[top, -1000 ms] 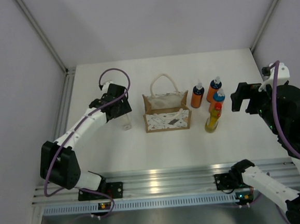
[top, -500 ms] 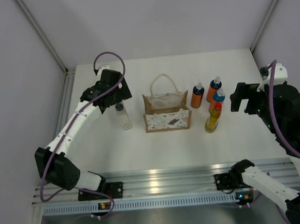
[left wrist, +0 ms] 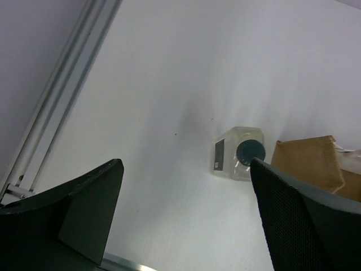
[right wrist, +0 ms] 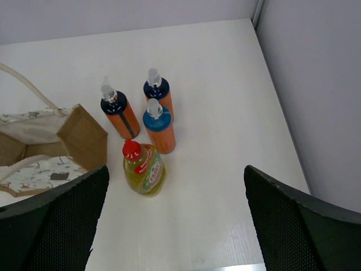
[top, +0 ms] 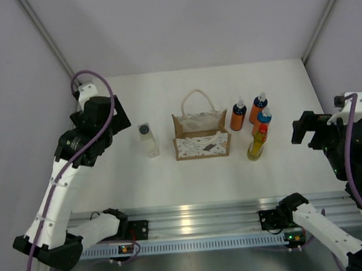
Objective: Take the personal care products out of the canvas bag
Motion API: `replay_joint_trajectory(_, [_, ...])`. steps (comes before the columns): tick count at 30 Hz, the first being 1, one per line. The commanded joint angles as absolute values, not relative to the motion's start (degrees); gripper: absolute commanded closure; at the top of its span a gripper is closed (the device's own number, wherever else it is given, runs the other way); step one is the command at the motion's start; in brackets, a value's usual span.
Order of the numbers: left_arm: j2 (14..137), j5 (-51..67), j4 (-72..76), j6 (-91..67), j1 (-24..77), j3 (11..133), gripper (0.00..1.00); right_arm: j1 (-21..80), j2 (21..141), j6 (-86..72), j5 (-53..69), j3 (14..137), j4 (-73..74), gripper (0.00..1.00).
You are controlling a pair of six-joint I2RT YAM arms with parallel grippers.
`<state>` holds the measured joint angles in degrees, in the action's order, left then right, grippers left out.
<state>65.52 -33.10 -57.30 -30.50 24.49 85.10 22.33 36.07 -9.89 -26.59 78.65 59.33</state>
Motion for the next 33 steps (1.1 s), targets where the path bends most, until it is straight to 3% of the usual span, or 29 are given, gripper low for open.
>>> replay_joint_trajectory(1, [58.5, -39.5, -61.3, -30.1, 24.6, 80.3, 0.02, 22.2, 34.1, -8.7, -28.2, 77.9, 60.4, 0.01])
replay_joint_trajectory(13, [41.9, -42.4, -66.7, -29.7, 24.6, 70.8, 0.02, 22.1, 28.4, -9.5, -26.6, 72.4, 63.1, 0.00])
replay_joint_trajectory(33, [42.6, -42.7, -66.9, -30.8, 24.6, 68.5, 0.02, 22.2, 27.2, -8.9, -29.2, 68.3, 61.1, 0.00])
